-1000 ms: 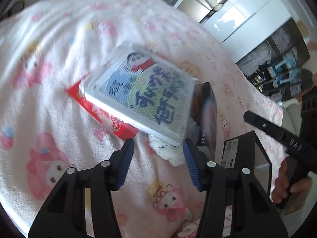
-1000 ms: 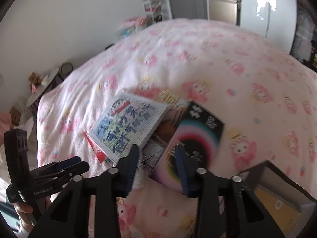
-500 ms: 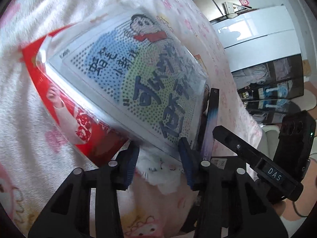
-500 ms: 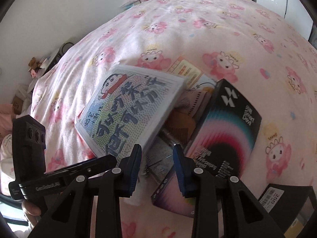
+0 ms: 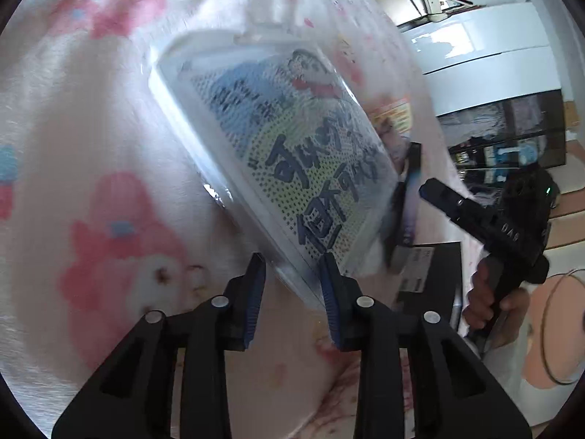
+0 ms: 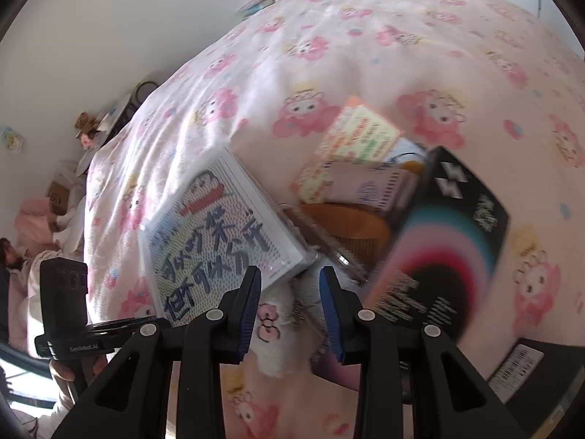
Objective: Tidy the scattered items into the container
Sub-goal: 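Grasp the clear-bagged cartoon bead-art kit with the left gripper, then carry the bead-art kit with the left gripper over the open box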
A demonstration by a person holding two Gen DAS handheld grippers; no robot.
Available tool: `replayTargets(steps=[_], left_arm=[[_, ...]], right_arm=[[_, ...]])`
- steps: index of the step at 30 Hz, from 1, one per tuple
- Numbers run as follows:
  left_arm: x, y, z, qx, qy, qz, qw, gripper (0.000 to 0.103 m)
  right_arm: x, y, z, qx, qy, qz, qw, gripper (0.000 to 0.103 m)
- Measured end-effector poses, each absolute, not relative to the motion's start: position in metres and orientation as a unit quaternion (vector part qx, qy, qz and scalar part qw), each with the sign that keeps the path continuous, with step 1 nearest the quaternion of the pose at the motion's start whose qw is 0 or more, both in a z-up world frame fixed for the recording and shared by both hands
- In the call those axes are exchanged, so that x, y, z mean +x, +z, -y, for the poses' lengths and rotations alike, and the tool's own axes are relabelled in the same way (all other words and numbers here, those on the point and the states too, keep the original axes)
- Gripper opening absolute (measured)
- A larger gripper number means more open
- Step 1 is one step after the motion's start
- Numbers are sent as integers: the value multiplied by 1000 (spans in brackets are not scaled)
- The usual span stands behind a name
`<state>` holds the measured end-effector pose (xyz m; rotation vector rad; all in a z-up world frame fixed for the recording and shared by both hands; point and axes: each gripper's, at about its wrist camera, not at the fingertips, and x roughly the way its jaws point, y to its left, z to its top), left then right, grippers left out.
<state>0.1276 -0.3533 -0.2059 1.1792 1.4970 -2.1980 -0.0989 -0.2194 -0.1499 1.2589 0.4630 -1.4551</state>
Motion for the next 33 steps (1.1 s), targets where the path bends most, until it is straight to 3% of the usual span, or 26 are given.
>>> replayTargets(steps=[3,5,7,12,15,20,25,27,29,33], left_arm=[[135,-193,355,401,-773,-464,162,37],[135,-190,359,379,-777,-473,169,50],[126,-196,368,377,-768,-480,191,53],[115,-205,364,379,-753,-487,229,53],[127,-194,371,372,-765,-460,256,53],[142,-202,389,375,-747,-482,262,52],[131,-208,370,395,-754,-455,261,59],[128,-208,369,397,-755,-451,262,59],[124,-208,368,402,-751,-452,265,60],[110,-191,365,406,-755,-450,249,56]], right_arm=[[-82,-158,243,522,-596,-230,565,31],[-78,-165,256,517,-587,-250,570,31],[-73,-172,272,509,-588,-272,567,35],[-70,-196,288,541,-567,-283,553,37],[-47,-190,274,540,-527,-308,580,36],[-3,-181,254,534,-460,-320,633,36],[-10,-197,284,570,-477,-281,608,36],[1,-213,292,586,-463,-306,591,36],[14,-225,298,595,-440,-328,586,45],[29,-212,302,573,-464,-329,589,44]])
